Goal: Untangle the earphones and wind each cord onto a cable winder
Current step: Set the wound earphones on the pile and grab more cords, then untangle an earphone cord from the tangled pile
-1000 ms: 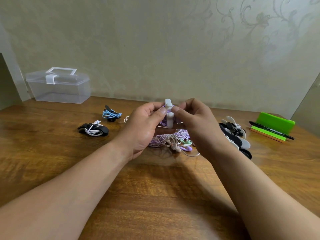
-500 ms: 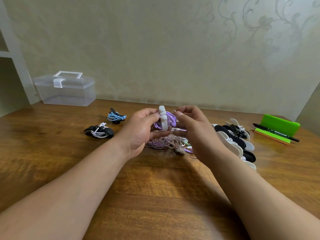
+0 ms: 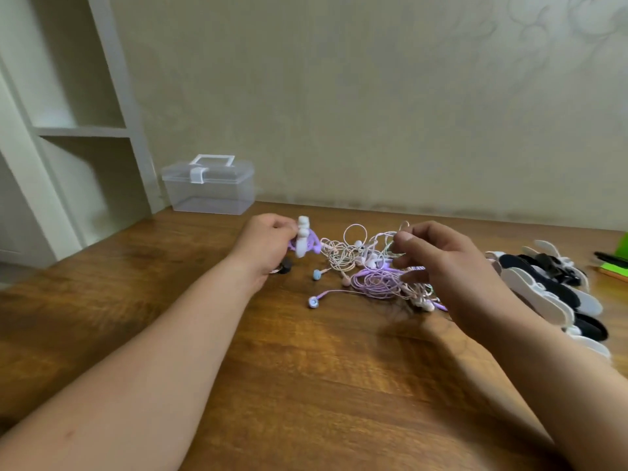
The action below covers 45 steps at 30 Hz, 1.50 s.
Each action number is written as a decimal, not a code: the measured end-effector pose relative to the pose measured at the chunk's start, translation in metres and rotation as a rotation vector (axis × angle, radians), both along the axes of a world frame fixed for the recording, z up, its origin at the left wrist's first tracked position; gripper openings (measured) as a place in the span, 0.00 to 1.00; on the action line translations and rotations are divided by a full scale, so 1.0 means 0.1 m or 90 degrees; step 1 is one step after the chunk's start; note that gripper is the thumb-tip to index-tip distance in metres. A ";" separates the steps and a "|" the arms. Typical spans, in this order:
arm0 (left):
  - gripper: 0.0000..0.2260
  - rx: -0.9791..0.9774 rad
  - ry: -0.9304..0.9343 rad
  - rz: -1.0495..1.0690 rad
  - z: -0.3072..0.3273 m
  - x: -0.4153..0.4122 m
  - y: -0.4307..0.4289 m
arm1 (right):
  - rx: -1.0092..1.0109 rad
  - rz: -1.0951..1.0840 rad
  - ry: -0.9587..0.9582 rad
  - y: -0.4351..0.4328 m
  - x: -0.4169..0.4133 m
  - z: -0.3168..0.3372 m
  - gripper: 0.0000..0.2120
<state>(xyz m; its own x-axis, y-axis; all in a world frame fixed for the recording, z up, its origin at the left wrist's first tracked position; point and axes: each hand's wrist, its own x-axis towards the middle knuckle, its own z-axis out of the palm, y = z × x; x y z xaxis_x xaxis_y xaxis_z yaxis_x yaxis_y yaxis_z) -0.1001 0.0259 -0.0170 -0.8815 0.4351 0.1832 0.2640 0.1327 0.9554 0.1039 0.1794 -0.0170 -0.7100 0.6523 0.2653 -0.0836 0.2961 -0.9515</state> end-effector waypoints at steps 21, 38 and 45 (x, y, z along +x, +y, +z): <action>0.07 -0.104 0.372 0.023 -0.09 0.38 0.30 | 0.003 -0.145 0.052 0.32 0.11 0.05 0.09; 0.07 0.000 0.332 -0.034 -0.05 0.60 0.53 | 0.389 -0.177 -0.231 0.49 0.34 0.14 0.10; 0.31 -0.206 0.312 -0.105 -0.13 0.53 0.55 | 0.441 -0.160 -0.228 0.44 0.17 -0.03 0.07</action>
